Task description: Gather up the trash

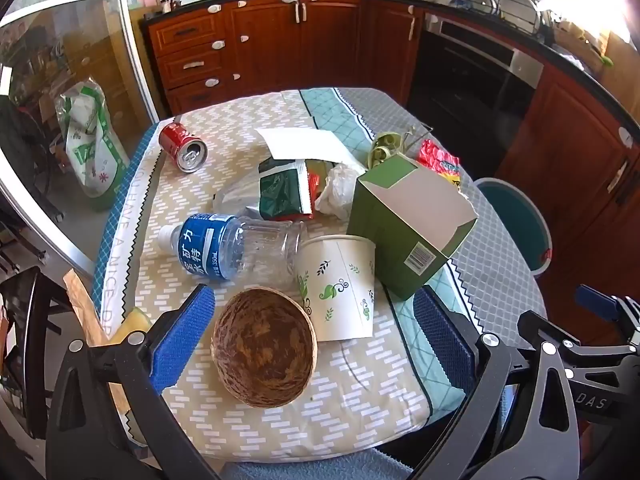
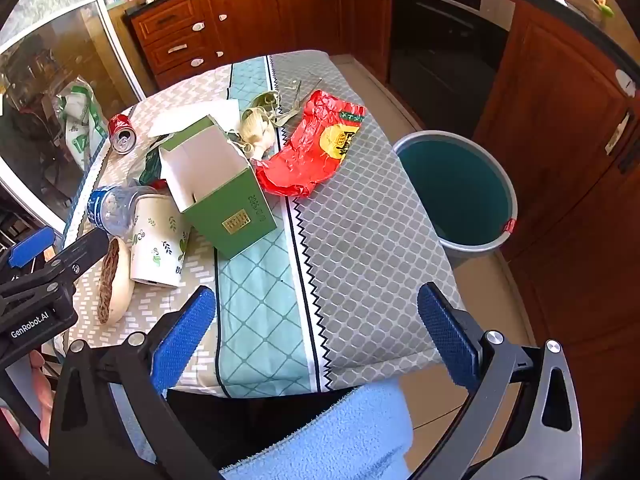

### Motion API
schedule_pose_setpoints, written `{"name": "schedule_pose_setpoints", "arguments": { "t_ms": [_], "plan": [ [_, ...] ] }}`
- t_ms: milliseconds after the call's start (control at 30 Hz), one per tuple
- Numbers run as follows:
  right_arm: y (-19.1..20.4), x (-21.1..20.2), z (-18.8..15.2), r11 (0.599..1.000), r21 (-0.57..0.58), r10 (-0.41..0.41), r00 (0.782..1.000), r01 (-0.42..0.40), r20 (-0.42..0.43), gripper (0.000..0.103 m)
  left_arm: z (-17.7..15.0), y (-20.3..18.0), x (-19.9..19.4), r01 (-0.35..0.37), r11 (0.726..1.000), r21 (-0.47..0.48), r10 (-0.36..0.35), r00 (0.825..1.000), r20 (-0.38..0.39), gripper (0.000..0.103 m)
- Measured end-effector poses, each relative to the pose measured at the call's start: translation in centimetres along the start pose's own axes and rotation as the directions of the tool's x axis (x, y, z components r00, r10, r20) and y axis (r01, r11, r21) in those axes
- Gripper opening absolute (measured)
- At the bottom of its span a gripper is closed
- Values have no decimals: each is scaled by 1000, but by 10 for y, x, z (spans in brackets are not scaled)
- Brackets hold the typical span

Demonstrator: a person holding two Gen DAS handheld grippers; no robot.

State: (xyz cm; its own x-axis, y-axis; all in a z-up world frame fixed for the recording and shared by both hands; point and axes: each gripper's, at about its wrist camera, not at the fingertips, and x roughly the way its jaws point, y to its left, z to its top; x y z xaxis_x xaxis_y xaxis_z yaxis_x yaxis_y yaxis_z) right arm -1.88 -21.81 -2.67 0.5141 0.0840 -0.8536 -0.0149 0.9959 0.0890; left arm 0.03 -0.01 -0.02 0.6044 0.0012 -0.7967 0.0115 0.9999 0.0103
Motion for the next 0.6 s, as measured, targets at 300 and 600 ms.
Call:
{"name": "schedule_pose_setpoints", "arguments": {
  "t_ms": [300,600],
  "plan": [
    [1,0,0,1000,3,4,1000,-4,3,97,3,-1,-3,3,1000,-10,-3,1000,1,99],
    [2,0,-1,1000,6,2,1000,-2,-9,97,0,7,0,7,1000,-28,-8,1000,-15,99]
  ]
}}
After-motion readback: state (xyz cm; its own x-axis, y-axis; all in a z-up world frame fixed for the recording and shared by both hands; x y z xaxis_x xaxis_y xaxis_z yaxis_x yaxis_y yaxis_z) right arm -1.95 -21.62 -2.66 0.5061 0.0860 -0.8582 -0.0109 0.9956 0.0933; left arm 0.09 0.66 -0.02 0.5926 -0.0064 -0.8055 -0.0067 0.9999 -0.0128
